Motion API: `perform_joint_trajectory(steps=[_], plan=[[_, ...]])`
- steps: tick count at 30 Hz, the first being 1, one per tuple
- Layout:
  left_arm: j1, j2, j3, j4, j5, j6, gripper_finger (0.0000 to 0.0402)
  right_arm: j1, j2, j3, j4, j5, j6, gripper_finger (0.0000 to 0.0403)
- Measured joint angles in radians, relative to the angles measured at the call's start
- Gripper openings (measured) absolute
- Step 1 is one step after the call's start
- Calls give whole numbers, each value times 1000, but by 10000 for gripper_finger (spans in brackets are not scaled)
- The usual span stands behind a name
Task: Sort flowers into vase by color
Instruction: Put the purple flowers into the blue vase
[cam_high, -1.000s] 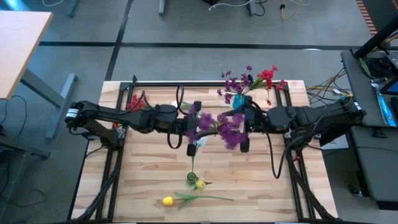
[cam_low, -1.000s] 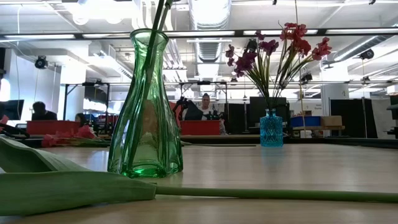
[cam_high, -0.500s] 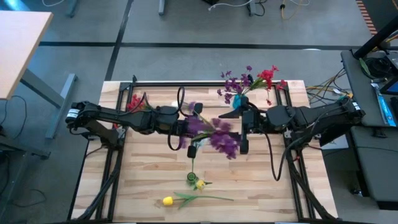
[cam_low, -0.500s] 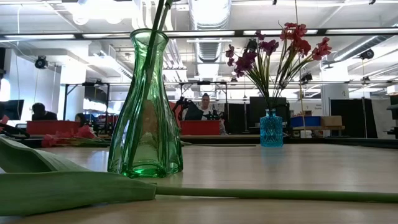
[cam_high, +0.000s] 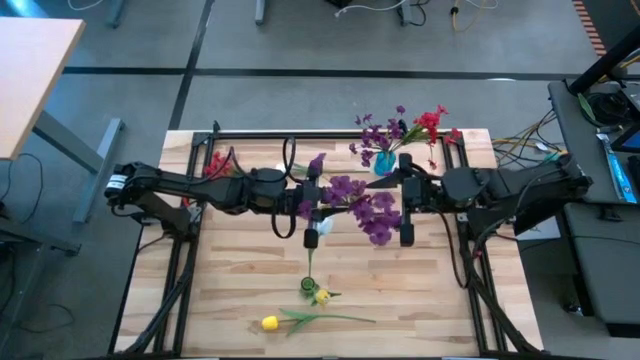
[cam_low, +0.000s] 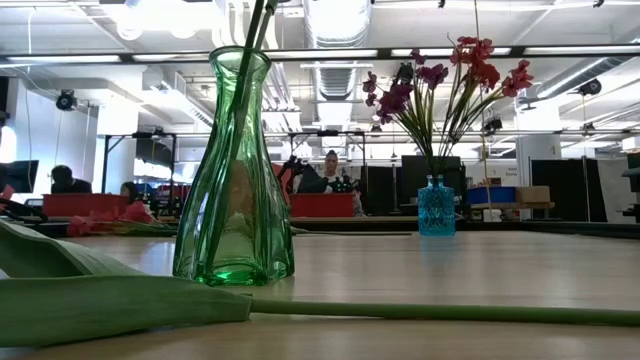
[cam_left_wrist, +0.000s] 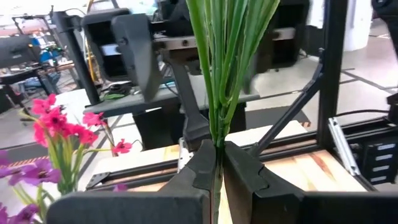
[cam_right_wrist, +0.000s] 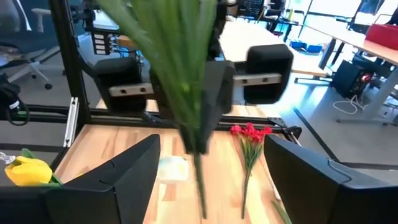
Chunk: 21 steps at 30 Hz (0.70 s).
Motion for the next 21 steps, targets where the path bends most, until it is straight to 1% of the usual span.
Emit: perform_joint_trajectory(steps=[5,8,10,12,14,16,21], plan=[[2,6,-2,18,-1,3,2,0,60,-7,96,1,-24,301],[5,7,-2,24,0,4,2,0,87,-8,170,2,-44,306],[5,8,-2,24,0,5,2,0,93,-8,214,4,-49,302],[5,8,-2,25,0,5,2,0,98,-8,240,5,-46,289],[5,8,-2,25,0,6,2,-1,102,-8,242,8,-37,261],[5,8,-2,27,0,6,2,-2,108,-8,251,11,-37,220],[5,8,-2,36,-1,4,3,-3,115,-8,261,13,-41,85]])
